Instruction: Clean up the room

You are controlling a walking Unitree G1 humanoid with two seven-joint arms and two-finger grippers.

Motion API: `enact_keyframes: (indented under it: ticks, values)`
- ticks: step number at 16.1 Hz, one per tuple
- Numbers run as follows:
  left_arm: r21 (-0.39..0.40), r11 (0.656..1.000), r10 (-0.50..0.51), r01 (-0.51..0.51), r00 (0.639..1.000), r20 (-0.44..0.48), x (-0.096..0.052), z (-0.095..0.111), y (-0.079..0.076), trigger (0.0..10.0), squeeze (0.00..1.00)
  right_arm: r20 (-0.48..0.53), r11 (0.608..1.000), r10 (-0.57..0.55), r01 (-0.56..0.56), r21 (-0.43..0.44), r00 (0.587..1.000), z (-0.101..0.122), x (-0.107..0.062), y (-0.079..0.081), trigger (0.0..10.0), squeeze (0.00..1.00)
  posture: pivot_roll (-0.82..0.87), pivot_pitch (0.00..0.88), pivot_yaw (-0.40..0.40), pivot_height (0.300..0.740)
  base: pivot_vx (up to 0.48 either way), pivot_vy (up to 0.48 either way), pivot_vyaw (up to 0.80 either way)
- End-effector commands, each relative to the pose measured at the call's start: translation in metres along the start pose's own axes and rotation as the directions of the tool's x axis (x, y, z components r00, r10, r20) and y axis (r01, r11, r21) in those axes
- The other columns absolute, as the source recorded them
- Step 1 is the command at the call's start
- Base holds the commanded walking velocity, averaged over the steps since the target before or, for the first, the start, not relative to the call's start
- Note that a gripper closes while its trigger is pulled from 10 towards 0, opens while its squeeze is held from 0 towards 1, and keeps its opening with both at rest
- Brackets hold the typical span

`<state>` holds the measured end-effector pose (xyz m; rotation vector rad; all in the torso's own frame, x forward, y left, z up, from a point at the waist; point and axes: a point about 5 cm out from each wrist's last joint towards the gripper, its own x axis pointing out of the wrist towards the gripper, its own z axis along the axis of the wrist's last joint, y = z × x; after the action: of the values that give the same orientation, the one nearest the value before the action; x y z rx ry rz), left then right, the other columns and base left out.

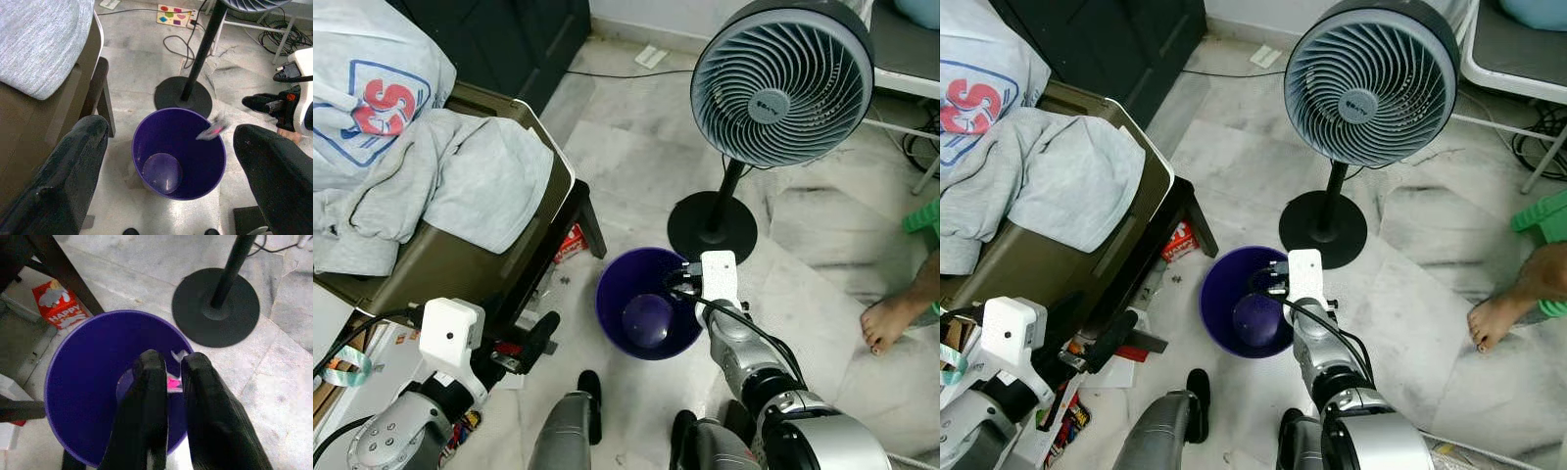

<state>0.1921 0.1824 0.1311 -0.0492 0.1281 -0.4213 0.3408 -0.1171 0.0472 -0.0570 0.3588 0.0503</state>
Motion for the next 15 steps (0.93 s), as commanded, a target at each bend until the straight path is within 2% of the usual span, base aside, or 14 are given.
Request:
enact_keyframes:
  ticks: [1, 4, 5, 7, 8, 9, 11, 12, 13, 14, 15]
  values:
    - [0.005, 1.0, 0.007, -0.007, 1.0, -0.026, -0.004, -0.002, 0.002, 10.0, 0.0, -0.03, 1.0, 0.015, -0.014, 0.024, 0.999, -0.009, -0.002, 0.007, 10.0, 1.0, 0.34, 0.394, 0.092, 0.74, 0.0, 0.0, 0.0]
    - [0.006, 1.0, 0.009, -0.009, 1.0, -0.024, -0.003, -0.001, 0.0, 10.0, 0.0, 0.03, 0.997, 0.067, -0.068, 0.046, 0.997, 0.0, -0.002, 0.017, 10.0, 1.0, 0.34, 0.391, 0.093, 0.74, 0.0, 0.0, 0.0]
    - [0.004, 1.0, 0.012, -0.011, 1.0, -0.019, 0.0, 0.0, 0.0, 10.0, 0.0, 0.077, 0.992, 0.109, -0.113, 0.048, 0.991, 0.007, -0.002, 0.023, 10.0, 1.0, 0.33, 0.382, 0.091, 0.74, 0.0, 0.0, 0.0]
    - [-0.005, 1.0, 0.005, -0.005, 1.0, 0.004, 0.008, 0.002, -0.003, 10.0, 0.0, 0.142, 0.982, 0.172, -0.181, 0.048, 0.975, 0.017, -0.003, 0.031, 10.0, 1.0, 0.3, 0.36, 0.082, 0.74, 0.0, 0.0, 0.0]
    - [-0.014, 1.0, -0.004, 0.005, 1.0, 0.024, 0.015, 0.002, -0.005, 10.0, 0.0, 0.21, 0.976, 0.202, -0.216, 0.043, 0.956, 0.027, -0.006, 0.032, 10.0, 1.0, 0.28, 0.345, 0.075, 0.74, 0.0, 0.0, 0.0]
    - [-0.016, 1.0, -0.006, 0.007, 1.0, 0.028, 0.017, 0.003, -0.005, 10.0, 0.0, 0.222, 0.974, 0.207, -0.222, 0.043, 0.953, 0.028, -0.007, 0.031, 10.0, 1.0, 0.28, 0.345, 0.075, 0.74, 0.0, 0.0, 0.0]
    - [-0.033, 0.999, -0.021, 0.023, 0.998, 0.051, 0.029, 0.001, -0.008, 10.0, 0.0, 0.252, 0.974, 0.208, -0.223, 0.032, 0.945, 0.032, -0.011, 0.023, 10.0, 1.0, 0.22, 0.303, 0.072, 0.74, 0.0, 0.0, 0.0]
    - [-0.041, 0.998, -0.035, 0.038, 0.997, 0.065, 0.036, 0.001, -0.01, 10.0, 0.0, 0.266, 0.976, 0.201, -0.215, 0.025, 0.943, 0.032, -0.014, 0.014, 10.0, 1.0, 0.2, 0.283, 0.075, 0.74, 0.0, 0.0, 0.0]
    - [-0.049, 0.997, -0.06, 0.065, 0.994, 0.086, 0.046, 0.003, -0.014, 10.0, 0.0, 0.291, 0.98, 0.197, -0.2, -0.019, 0.936, 0.029, -0.02, 0.0, 10.0, 1.0, 0.17, 0.263, 0.078, 0.74, 0.0, 0.0, 0.0]
    - [-0.046, 0.996, -0.067, 0.072, 0.993, 0.095, 0.05, 0.004, -0.015, 10.0, 0.0, 0.291, 0.981, 0.192, -0.191, -0.032, 0.937, 0.028, -0.022, -0.005, 10.0, 1.0, 0.16, 0.248, 0.077, 0.74, 0.0, 0.0, 0.0]
    - [-0.042, 0.996, -0.071, 0.076, 0.991, 0.114, 0.061, 0.006, -0.015, 10.0, 0.0, 0.281, 0.984, 0.176, -0.165, -0.062, 0.943, 0.026, -0.023, -0.015, 10.0, 1.0, 0.13, 0.222, 0.077, 0.74, 0.0, 0.0, 0.0]
